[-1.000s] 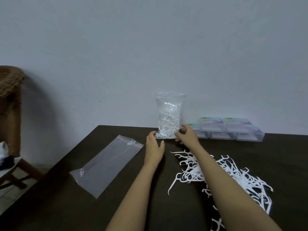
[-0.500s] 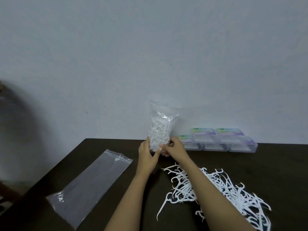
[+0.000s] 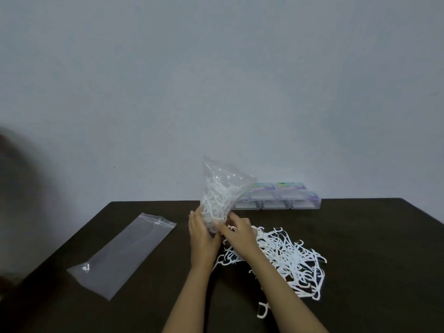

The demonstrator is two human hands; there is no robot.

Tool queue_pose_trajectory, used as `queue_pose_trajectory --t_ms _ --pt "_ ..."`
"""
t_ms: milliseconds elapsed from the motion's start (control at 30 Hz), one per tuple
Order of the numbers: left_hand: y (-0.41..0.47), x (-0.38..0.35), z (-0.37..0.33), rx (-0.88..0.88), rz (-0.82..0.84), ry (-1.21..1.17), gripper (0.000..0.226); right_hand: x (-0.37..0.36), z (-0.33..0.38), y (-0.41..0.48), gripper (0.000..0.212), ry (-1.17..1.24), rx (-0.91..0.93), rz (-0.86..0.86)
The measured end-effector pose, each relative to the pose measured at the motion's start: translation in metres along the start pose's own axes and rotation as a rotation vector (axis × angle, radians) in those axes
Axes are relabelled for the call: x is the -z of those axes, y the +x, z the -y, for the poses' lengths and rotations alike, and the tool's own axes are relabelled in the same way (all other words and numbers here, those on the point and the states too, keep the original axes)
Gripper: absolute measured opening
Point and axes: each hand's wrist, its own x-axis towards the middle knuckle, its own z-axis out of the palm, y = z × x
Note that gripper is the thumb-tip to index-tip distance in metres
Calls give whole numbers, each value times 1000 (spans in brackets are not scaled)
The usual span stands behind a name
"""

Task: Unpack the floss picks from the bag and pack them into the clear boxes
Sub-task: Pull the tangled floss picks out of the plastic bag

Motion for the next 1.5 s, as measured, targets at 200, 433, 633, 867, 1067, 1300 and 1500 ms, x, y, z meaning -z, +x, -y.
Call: queue_pose_trajectory --t_ms 200,433,633,867,1067,1300,1500 --pt "-22 14 -19 -10 -120 -78 41 13 -13 -26 65 125 73 -23" --pt "-12 24 2 -129 -36 162 51 71 11 -47 69 569 104 -164" --pt "-16 28 -9 -158 -41 232 48 78 3 -42 23 470 23 -198" --pt "-18 32 -16 -157 -51 206 54 90 -3 -37 14 383 -37 -140" --pt "-15 30 -11 -136 -4 255 52 84 -7 -37 11 442 -160 -102" --pt "-18 29 -33 -143 -71 260 63 69 -7 -36 13 595 -258 -93" --pt "-36 9 -74 -171 205 579 39 59 -3 -36 12 647 -251 -67"
